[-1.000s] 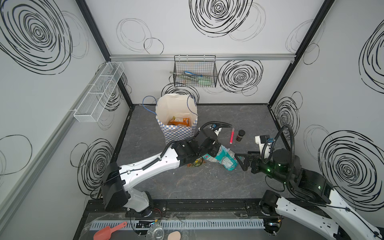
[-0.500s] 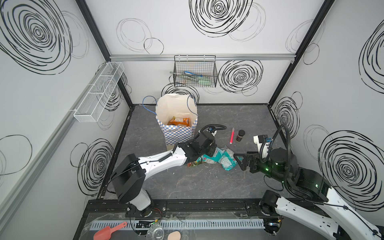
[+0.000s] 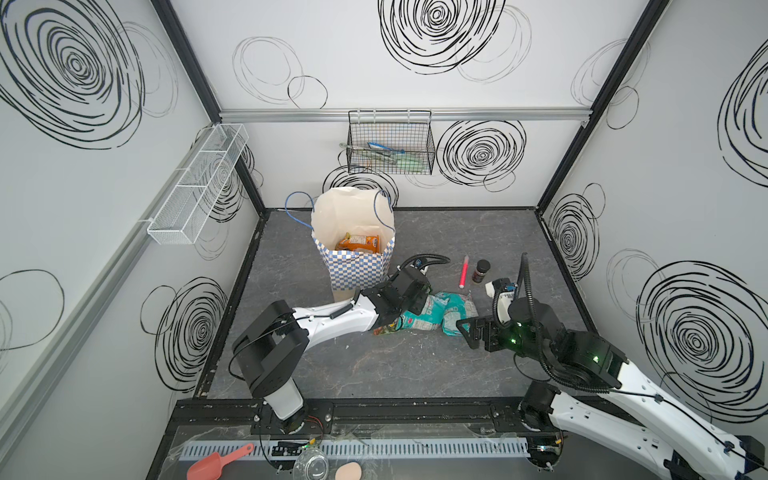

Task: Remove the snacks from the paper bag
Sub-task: 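Lower the teal packet onto the table and release it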

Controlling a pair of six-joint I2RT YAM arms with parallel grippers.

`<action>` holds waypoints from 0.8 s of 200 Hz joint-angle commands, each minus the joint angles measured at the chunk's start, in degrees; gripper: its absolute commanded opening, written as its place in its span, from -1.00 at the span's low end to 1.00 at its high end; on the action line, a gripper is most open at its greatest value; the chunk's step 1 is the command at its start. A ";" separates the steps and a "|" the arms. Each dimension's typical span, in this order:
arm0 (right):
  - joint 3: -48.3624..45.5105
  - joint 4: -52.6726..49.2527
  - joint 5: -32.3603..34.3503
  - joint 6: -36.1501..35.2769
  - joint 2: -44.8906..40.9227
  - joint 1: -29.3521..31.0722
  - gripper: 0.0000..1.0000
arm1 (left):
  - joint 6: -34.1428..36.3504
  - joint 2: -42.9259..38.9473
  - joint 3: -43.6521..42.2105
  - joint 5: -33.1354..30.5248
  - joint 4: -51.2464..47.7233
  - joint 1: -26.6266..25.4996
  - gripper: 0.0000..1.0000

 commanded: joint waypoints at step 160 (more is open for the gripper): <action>1.10 1.09 -0.10 0.23 0.33 0.00 0.95 | 0.35 -13.66 9.74 -1.93 -7.01 -0.81 0.31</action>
